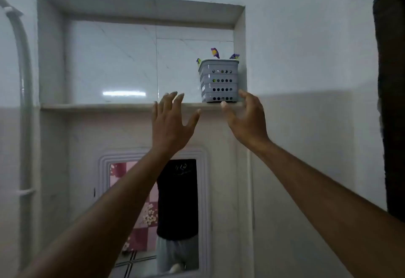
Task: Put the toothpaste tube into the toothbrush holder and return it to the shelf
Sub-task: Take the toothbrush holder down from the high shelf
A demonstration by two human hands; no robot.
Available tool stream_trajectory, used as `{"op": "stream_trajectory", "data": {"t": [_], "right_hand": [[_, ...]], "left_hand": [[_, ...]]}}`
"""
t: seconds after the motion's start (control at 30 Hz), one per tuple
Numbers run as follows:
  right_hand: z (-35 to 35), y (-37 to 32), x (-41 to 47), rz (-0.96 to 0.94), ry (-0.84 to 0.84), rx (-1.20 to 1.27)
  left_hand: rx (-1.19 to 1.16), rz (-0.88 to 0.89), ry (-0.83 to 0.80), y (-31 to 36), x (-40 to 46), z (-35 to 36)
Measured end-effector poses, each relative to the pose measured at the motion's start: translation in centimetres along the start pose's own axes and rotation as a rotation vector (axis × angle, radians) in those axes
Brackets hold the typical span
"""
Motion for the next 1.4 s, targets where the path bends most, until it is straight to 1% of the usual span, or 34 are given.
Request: {"op": "stream_trajectory", "data": {"t": [0.1, 0.13, 0.27, 0.3, 0.57, 0.7, 0.87, 1.0, 1.1, 1.2, 1.27, 1.4], "right_hand": [[1.4, 0.3, 1.9, -0.010, 0.061, -0.049], [1.9, 0.3, 2.4, -0.018, 0.079, -0.064], [3.9, 1.2, 4.3, -0.033, 0.139, -0.064], [4.5, 1.4, 4.6, -0.027, 0.146, -0.062], [6.4, 1.9, 6.6, 0.010, 0.203, -0.048], [5.5, 2.0, 6.8, 0.029, 0.190, -0.019], [3.4, 1.0, 6.0, -0.036, 0.242, -0.024], [2.0, 0.0, 5.5, -0.029, 0.189, 0.123], [0.9, -0.8, 4.4, -0.047, 0.222, 0.229], [-0.6, -1.2, 1.8, -0.081, 0.258, 0.285], [-1.4, -0.7, -0.9, -0.091, 0.264, 0.313], [-2.0, 1.6, -7.1, -0.022, 0.184, 0.364]], "left_hand": [[0.023, -0.002, 0.018, -1.4, 1.6, 1.4], [0.043, 0.018, 0.047, -1.7, 1.9, 1.8], [0.055, 0.085, 0.262, -2.7, 2.1, 2.8], [0.055, 0.084, 0.290, -2.7, 2.2, 3.0], [0.038, 0.097, 0.346, -2.8, 2.2, 3.3], [0.030, 0.091, 0.331, -2.7, 2.2, 3.3], [0.015, 0.051, 0.259, -2.2, 2.1, 2.7], [-0.060, -0.004, 0.175, -1.2, 2.2, 1.8], [-0.190, -0.072, 0.143, 0.2, 1.7, 0.1], [-0.263, -0.077, 0.121, 1.7, 0.0, -1.5], [-0.286, -0.071, 0.078, 2.2, -1.9, -1.9], [-0.295, -0.111, -0.066, 2.2, -6.9, -1.0]]}}
Point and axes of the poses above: each hand's wrist, its own x-axis towards the middle knuckle, its own z-axis out of the palm, y = z × x, the point moved 5 cm from there along x, towards the middle knuckle, and after that the axes turned 6 degrees about -y, right-handed, at the moved point
